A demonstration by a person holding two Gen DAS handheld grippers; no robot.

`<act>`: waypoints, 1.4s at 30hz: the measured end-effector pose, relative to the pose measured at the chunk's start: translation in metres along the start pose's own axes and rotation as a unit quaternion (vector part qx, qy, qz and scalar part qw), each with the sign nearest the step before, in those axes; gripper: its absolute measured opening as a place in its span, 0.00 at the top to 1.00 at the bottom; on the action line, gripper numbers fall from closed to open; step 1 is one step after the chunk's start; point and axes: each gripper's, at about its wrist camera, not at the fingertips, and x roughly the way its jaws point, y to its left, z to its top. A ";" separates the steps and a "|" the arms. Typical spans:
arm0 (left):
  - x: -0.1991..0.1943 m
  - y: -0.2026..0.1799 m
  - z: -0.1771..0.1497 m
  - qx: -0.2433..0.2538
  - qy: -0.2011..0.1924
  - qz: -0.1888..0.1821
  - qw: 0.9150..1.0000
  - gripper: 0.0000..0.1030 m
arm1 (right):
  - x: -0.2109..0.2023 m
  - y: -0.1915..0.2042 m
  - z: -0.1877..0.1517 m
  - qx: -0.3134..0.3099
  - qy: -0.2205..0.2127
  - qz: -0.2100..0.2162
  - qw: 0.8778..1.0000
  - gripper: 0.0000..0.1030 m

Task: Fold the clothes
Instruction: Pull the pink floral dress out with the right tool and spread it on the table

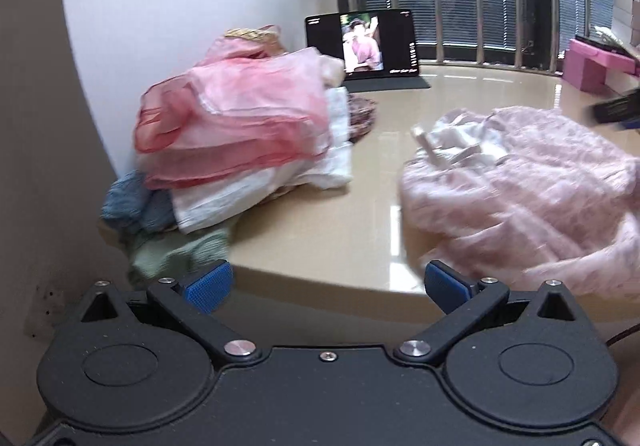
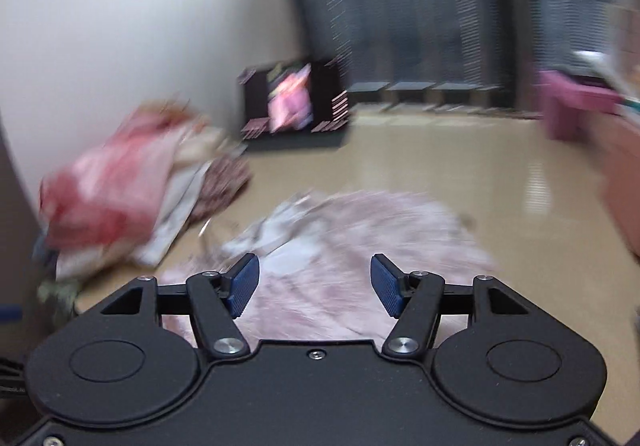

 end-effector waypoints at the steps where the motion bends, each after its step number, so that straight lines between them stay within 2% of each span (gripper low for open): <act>1: 0.000 -0.003 0.000 0.004 -0.002 -0.001 1.000 0.00 | 0.020 0.004 0.004 -0.015 0.026 0.004 1.000 0.38; 5: 0.005 -0.007 -0.004 0.026 -0.006 0.014 1.000 0.00 | 0.090 0.001 0.010 -0.005 0.107 -0.002 0.994 0.40; 8: 0.016 -0.001 -0.008 0.030 0.005 0.028 0.999 0.00 | 0.116 0.005 0.013 0.010 0.130 0.028 0.991 0.40; 10: 0.023 0.004 -0.008 0.020 0.016 0.026 0.999 0.00 | 0.135 0.011 0.009 0.001 0.157 0.010 0.988 0.39; 12: 0.027 0.011 -0.008 0.005 0.018 0.016 1.000 0.00 | 0.137 0.015 0.000 -0.027 0.142 -0.007 0.990 0.38; 13: 0.028 0.013 -0.008 -0.001 0.016 0.012 1.000 0.00 | 0.139 0.019 -0.001 -0.037 0.140 -0.016 0.989 0.42; 14: 0.030 0.015 -0.009 -0.005 0.014 0.010 1.000 0.00 | 0.139 0.021 -0.003 -0.040 0.134 -0.014 0.990 0.47; 16: 0.032 0.019 -0.011 -0.009 0.012 0.007 1.000 0.00 | 0.136 0.022 -0.001 -0.037 0.129 -0.013 0.991 0.87; 17: 0.033 0.020 -0.011 -0.010 0.013 0.005 1.000 0.00 | 0.134 0.020 0.001 -0.031 0.128 -0.015 0.991 0.97; 21: 0.030 0.025 -0.009 -0.011 -0.001 -0.004 1.000 0.00 | 0.106 0.007 0.016 -0.007 0.094 -0.034 0.995 0.96; 26: 0.024 0.030 -0.008 -0.021 -0.018 -0.009 1.000 0.00 | 0.044 -0.008 0.033 0.028 0.015 -0.040 0.999 0.97; 29: 0.024 0.026 -0.010 -0.020 -0.009 -0.021 1.000 0.00 | 0.009 -0.011 0.047 0.043 -0.029 -0.033 0.998 0.97; 32: 0.015 0.019 -0.011 -0.012 -0.017 -0.035 0.999 0.00 | -0.017 -0.013 0.056 0.055 -0.063 -0.027 0.996 0.97; 34: 0.010 0.012 -0.009 -0.005 -0.027 -0.045 0.999 0.00 | -0.032 -0.020 0.058 0.082 -0.071 0.000 0.994 0.97; 36: 0.013 0.000 0.001 0.014 -0.035 -0.080 0.996 0.00 | -0.043 -0.026 0.058 0.113 -0.072 0.034 0.990 0.97; 40: 0.032 -0.035 0.038 0.054 -0.031 -0.188 0.980 0.00 | -0.058 -0.028 0.056 0.131 -0.079 0.066 0.986 0.97; 42: 0.042 -0.055 0.053 0.073 -0.033 -0.213 0.974 0.00 | -0.071 -0.027 0.056 0.128 -0.091 0.071 0.985 0.97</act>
